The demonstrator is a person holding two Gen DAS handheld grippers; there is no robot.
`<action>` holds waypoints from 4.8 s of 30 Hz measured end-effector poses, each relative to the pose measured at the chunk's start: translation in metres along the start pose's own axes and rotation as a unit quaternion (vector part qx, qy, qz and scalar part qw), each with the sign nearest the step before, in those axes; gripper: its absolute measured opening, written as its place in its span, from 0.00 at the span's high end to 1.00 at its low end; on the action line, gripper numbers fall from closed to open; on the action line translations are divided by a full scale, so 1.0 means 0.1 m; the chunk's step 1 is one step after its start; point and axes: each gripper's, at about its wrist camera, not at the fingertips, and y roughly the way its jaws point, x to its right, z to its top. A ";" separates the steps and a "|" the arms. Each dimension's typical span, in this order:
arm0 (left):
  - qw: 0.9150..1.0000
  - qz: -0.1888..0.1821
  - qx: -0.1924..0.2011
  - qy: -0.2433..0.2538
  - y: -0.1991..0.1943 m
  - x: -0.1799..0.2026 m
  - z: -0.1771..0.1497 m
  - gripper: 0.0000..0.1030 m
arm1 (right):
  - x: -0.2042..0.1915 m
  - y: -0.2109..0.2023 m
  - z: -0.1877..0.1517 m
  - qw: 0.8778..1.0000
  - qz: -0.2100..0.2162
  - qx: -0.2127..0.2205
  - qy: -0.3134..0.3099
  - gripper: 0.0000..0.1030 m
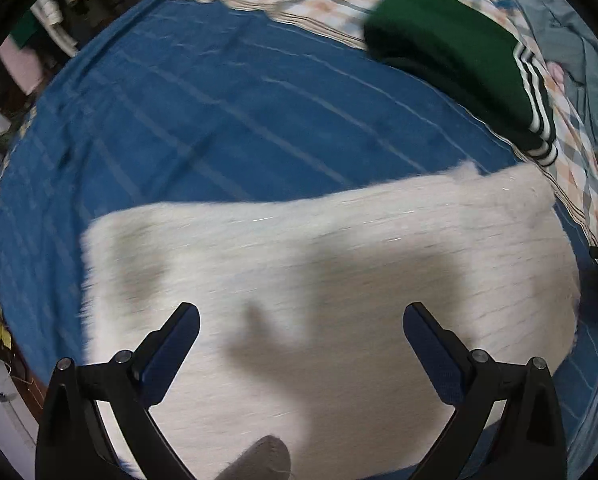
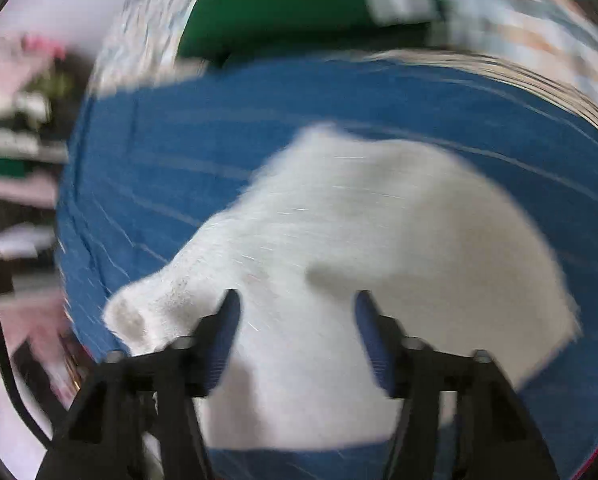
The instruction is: Fold large clothes
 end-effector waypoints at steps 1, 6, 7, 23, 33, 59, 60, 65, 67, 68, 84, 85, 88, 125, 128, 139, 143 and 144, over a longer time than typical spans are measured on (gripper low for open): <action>1.000 -0.001 -0.008 0.002 0.08 0.12 0.03 0.00 | 0.11 -0.07 -0.03 1.000 0.006 0.010 0.018 0.36; 0.999 0.024 -0.036 0.016 0.68 0.44 0.01 0.00 | 1.37 -0.25 -0.53 0.988 0.035 0.029 0.148 0.36; 0.999 0.019 -0.031 0.011 0.67 0.42 0.00 0.00 | 1.45 -0.08 -0.65 0.984 0.050 0.028 0.167 0.36; 0.999 0.023 -0.021 0.038 0.57 0.46 0.03 0.00 | 1.46 1.14 -0.25 0.915 0.344 0.082 0.193 0.64; 0.992 -0.026 -0.007 0.124 0.55 1.29 0.21 0.00 | 1.35 0.21 -0.40 0.904 0.348 0.165 0.184 0.78; 0.970 0.054 -0.042 -0.233 -0.37 -1.11 -1.76 0.00 | -2.15 0.63 -1.09 0.963 0.153 0.046 -0.216 0.78; 0.966 0.051 -0.043 -0.249 -0.37 -1.18 -1.88 0.00 | -2.27 0.91 -1.17 0.965 0.138 0.020 -0.223 0.77; 0.952 -0.001 -0.018 -0.305 -0.56 -1.31 -2.23 0.00 | -2.50 1.63 -1.45 0.958 0.100 -0.091 -0.252 0.56; 0.945 -0.049 0.009 -0.325 -0.74 -1.38 -2.30 0.00 | -2.45 1.49 -1.49 0.949 0.151 -0.092 -0.261 0.28; 0.939 -0.083 0.024 -0.334 -0.81 -1.34 -2.29 0.00 | -2.38 1.38 -1.50 0.945 0.174 -0.091 -0.262 0.26; 0.904 -0.212 0.078 -0.363 -0.31 -1.28 -1.59 0.86 | -0.41 0.52 -1.16 0.991 0.110 -0.044 -0.065 0.26; 0.902 -0.213 0.086 -0.366 -0.41 -1.29 -1.68 0.86 | -0.44 0.49 -1.15 0.991 0.106 -0.039 -0.068 0.29; 0.907 -0.196 0.089 -0.361 -0.65 -1.26 -1.97 0.87 | -0.53 0.44 -1.03 0.992 0.087 -0.032 -0.085 0.38; 0.993 0.112 -0.008 -0.045 -0.09 -0.60 -0.67 0.06 | -1.32 1.16 -0.21 0.983 -0.055 -0.108 -0.141 0.50; 0.993 0.111 -0.004 -0.045 -0.08 -0.63 -0.69 0.06 | -1.31 1.27 -0.15 0.982 -0.056 -0.120 -0.135 0.50; 0.992 0.110 -0.008 -0.062 0.06 -0.64 -0.58 0.06 | -1.27 1.76 0.07 0.980 -0.054 -0.156 -0.111 0.50; 0.992 0.106 -0.010 -0.069 0.04 -0.65 -0.58 0.06 | -1.29 1.79 0.12 0.979 -0.055 -0.164 -0.110 0.50; 0.992 0.101 -0.013 -0.074 -0.01 -0.67 -0.59 0.06 | -1.28 1.78 0.12 0.979 -0.053 -0.165 -0.111 0.50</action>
